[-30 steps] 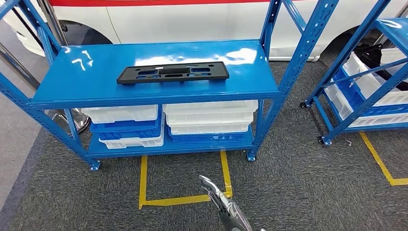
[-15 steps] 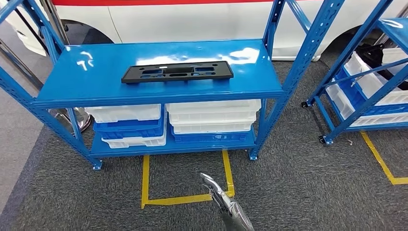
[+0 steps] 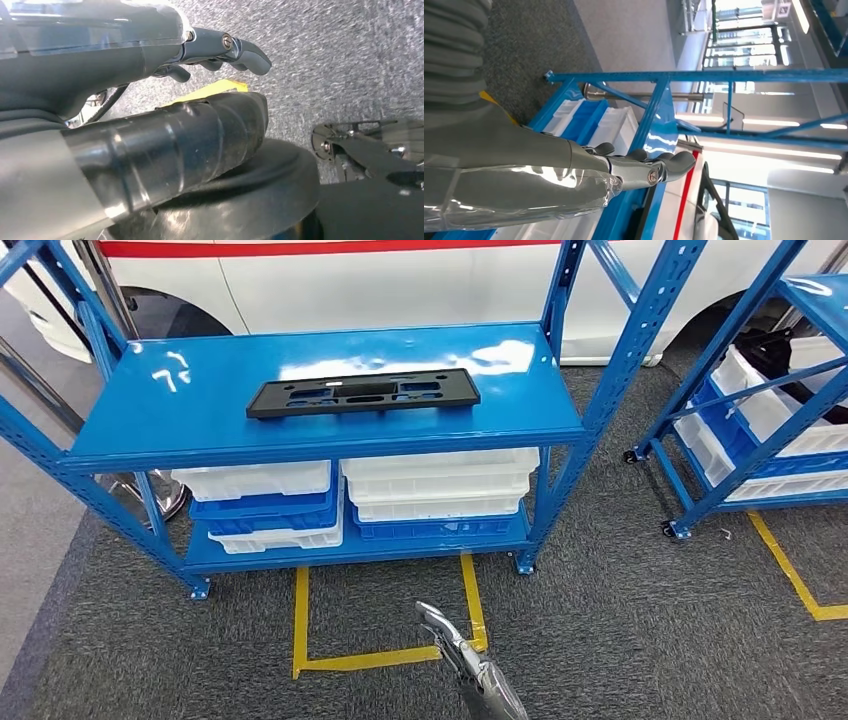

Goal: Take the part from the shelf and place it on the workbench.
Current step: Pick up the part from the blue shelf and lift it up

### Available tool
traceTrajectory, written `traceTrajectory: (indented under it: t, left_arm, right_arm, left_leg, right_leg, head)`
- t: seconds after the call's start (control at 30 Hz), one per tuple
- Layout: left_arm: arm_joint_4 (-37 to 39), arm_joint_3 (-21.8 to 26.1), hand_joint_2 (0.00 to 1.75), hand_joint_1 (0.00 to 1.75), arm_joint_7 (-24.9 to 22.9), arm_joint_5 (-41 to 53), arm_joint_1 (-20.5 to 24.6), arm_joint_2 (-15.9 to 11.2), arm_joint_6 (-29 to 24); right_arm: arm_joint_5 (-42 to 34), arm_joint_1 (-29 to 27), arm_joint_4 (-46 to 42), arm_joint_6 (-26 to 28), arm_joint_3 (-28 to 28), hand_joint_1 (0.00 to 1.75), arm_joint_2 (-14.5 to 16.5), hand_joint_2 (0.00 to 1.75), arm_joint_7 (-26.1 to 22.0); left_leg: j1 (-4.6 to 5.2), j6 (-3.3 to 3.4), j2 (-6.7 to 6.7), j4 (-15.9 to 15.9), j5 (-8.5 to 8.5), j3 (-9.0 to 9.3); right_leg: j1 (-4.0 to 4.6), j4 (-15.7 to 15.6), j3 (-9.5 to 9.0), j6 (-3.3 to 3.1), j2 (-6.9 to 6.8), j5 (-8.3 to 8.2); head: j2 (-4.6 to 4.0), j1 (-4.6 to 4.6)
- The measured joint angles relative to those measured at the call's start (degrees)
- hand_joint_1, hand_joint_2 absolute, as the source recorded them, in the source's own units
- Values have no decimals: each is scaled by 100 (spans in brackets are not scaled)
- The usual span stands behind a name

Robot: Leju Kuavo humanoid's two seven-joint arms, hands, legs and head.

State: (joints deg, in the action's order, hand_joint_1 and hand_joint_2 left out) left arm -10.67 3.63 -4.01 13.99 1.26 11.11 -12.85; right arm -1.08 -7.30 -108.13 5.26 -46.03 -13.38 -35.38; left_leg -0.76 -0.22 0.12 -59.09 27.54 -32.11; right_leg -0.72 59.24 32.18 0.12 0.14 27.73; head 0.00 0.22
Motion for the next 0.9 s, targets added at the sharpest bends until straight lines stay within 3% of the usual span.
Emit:
traceTrajectory:
  t: [0.1,0.17,0.23,0.27,0.3,0.33,0.4,0.47,0.53,0.63,0.7,0.77,0.8,0.83,0.9]
  left_arm:
    - [3,1,0,0,5,0,-2,-1,-2]
    - [5,2,0,0,8,0,-2,-1,-7]
    - [5,3,0,0,13,0,2,-1,-8]
    - [5,4,0,0,15,0,3,-1,-9]
    - [5,5,0,0,16,0,2,-2,-10]
    - [5,7,0,0,16,0,0,-3,-11]
    - [5,8,0,0,19,0,-1,-1,-13]
    - [7,9,0,0,25,1,1,9,-8]
    - [9,9,0,0,37,2,8,14,-3]
    - [9,9,0,0,57,3,15,12,1]
    - [9,9,0,0,69,3,14,10,0]
    - [9,10,0,0,75,3,12,7,-2]
    - [9,11,0,0,74,2,7,3,-2]
    - [9,13,0,0,74,2,-1,-1,-3]
    - [9,15,0,0,73,3,-12,-4,-3]
  right_arm:
    - [2,-7,-13,-1,12,0,0,175,-3]
    - [6,-10,-20,-2,20,0,0,87,-5]
    - [11,-17,-26,-3,26,0,0,0,-7]
    - [12,-23,-26,-3,28,0,0,0,-8]
    - [13,-29,-26,-4,30,0,0,0,-8]
    - [13,-33,-26,-5,32,0,0,0,-8]
    - [15,-36,-26,-7,37,0,0,0,-8]
    - [17,-37,-28,-8,40,0,-1,0,-7]
    - [23,-48,-36,-9,41,0,-2,0,-7]
    - [40,-65,-49,-11,42,0,-1,0,-10]
    - [54,-67,-57,-13,43,0,0,0,-10]
    - [61,-69,-58,-14,43,0,0,0,-9]
    - [63,-71,-58,-14,43,0,0,0,-8]
    - [64,-73,-58,-14,42,0,0,0,-8]
    - [69,-75,-58,-14,41,0,0,0,-8]
  left_leg:
    - [23,122,-7,28,-9,13]
    - [14,199,0,54,-18,35]
    - [27,244,5,55,-4,43]
    - [40,259,5,55,5,49]
    - [53,268,4,54,16,60]
    - [66,275,1,54,30,80]
    - [87,273,-8,54,70,140]
    - [105,240,-13,47,115,171]
    - [100,184,-8,51,141,172]
    - [94,93,-2,-1,226,191]
    - [82,29,-9,-482,493,-26]
    - [57,-29,-10,-1239,793,-450]
    - [43,-52,-8,-1468,814,-604]
    - [30,-70,-7,-1495,716,-662]
    - [9,-85,-3,-921,250,-463]
  right_leg:
    - [-15,22,-1,91,1,34]
    - [-29,335,132,135,-4,231]
    - [-28,1062,509,149,-10,560]
    - [-26,1410,709,148,-10,665]
    - [-21,1608,843,139,-10,672]
    - [-14,1587,868,118,-10,562]
    - [24,950,612,34,-9,115]
    - [85,287,314,-71,-16,-150]
    - [133,79,231,-120,-15,-148]
    - [91,-47,144,-157,-4,-160]
    - [52,-123,59,-190,-16,-163]
    - [48,-131,27,-211,-25,-138]
    - [46,-127,12,-212,-24,-120]
    - [42,-120,-8,-209,-19,-100]
    - [30,-96,-65,-185,-3,-44]
  head:
    - [0,2]
    - [0,3]
    - [0,3]
    - [0,3]
    - [0,3]
    - [0,3]
    - [0,3]
    - [0,4]
    - [0,4]
    - [0,1]
    - [0,-9]
    - [0,-14]
    - [0,-15]
    - [0,-15]
    - [0,-15]
